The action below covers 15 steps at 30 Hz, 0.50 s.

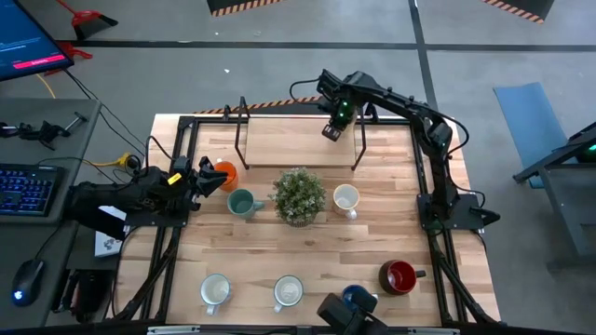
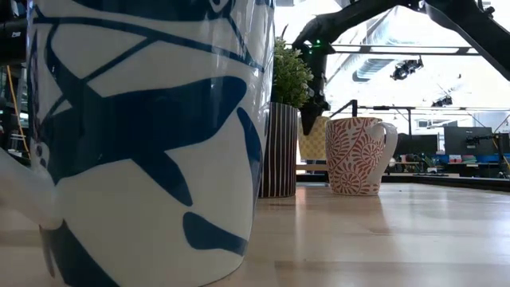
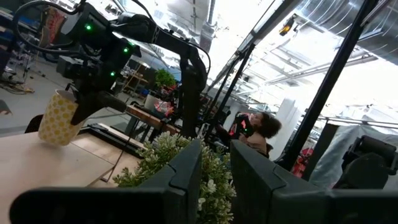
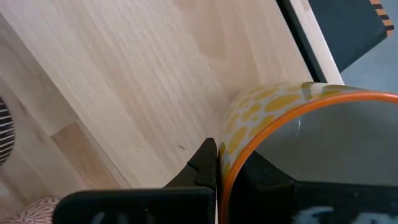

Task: Place coffee mugs
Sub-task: Put the yellow patterned mug on the shelf

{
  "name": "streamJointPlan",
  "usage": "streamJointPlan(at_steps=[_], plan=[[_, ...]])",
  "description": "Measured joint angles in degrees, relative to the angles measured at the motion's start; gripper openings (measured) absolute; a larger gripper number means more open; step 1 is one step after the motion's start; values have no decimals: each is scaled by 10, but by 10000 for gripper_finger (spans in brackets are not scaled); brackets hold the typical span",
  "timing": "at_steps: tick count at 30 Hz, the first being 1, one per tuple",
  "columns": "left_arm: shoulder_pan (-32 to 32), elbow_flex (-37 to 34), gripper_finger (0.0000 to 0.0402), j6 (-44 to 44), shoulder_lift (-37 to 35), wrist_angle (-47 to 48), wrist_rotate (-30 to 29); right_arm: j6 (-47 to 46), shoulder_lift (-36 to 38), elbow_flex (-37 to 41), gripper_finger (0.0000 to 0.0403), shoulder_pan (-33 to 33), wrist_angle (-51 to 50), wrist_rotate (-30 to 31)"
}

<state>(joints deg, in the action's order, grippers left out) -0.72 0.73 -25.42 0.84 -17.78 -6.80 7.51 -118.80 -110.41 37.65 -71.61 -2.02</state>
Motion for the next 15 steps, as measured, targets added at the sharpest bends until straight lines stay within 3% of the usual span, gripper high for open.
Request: streamJointPlan(at_steps=[15], plan=[[0,0,76,0,0,0,0,-2,-5,0,20,2,1,5]])
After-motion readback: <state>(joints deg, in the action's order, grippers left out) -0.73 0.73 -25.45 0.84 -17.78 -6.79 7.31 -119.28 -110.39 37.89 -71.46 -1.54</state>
